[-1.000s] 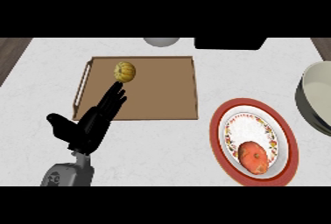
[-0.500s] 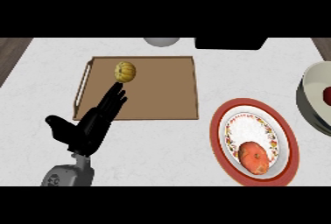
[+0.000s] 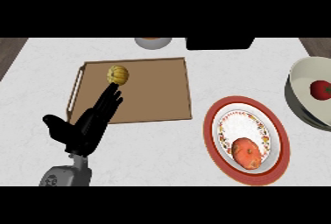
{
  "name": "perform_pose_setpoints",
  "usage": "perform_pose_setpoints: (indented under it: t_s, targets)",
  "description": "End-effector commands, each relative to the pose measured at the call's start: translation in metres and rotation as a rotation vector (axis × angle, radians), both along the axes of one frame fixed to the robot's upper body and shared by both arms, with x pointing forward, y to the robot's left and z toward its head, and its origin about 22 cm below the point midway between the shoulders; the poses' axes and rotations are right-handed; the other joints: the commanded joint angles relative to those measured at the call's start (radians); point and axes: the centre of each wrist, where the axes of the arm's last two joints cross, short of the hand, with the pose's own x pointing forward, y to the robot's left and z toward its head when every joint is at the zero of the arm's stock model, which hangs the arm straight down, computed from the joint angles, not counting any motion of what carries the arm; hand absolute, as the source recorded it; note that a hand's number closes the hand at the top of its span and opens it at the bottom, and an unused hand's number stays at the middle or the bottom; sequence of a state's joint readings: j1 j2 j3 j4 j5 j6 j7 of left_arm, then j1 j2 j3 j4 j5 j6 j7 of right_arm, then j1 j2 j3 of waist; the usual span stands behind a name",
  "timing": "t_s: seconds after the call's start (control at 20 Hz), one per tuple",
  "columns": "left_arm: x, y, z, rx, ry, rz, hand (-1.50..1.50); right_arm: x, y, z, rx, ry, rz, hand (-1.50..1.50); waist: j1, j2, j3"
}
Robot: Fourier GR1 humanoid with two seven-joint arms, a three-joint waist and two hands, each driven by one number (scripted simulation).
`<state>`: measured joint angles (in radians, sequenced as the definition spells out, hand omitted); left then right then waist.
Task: Pick the tomato from the plate and place it in the bowl
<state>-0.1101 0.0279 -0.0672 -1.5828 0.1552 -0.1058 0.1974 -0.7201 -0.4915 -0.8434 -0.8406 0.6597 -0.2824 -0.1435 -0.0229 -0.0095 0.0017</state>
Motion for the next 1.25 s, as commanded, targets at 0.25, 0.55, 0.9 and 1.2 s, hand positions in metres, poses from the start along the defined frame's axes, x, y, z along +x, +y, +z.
perform_pose_setpoints:
  t_s: [0.25,0.55,0.9,1.2]
  targets:
    - [-0.007,0.024,-0.006,0.018,0.036,0.071,0.00,-0.058,0.034,-0.009,0.044,-0.289,0.174,-1.50,-0.054,-0.022,-0.006]
    - [-0.012,0.026,-0.009,0.017,0.030,0.088,0.00,-0.129,0.061,-0.027,0.007,-0.324,0.222,-1.50,-0.098,-0.032,-0.008]
    - [-0.025,0.034,-0.017,0.004,0.036,0.109,0.00,-0.221,0.069,-0.048,-0.020,-0.246,0.253,1.50,-0.108,-0.032,-0.003]
    - [-0.025,0.031,-0.017,-0.003,0.041,0.128,0.00,-0.274,0.081,-0.075,0.073,-0.100,0.351,1.50,-0.123,-0.023,0.002]
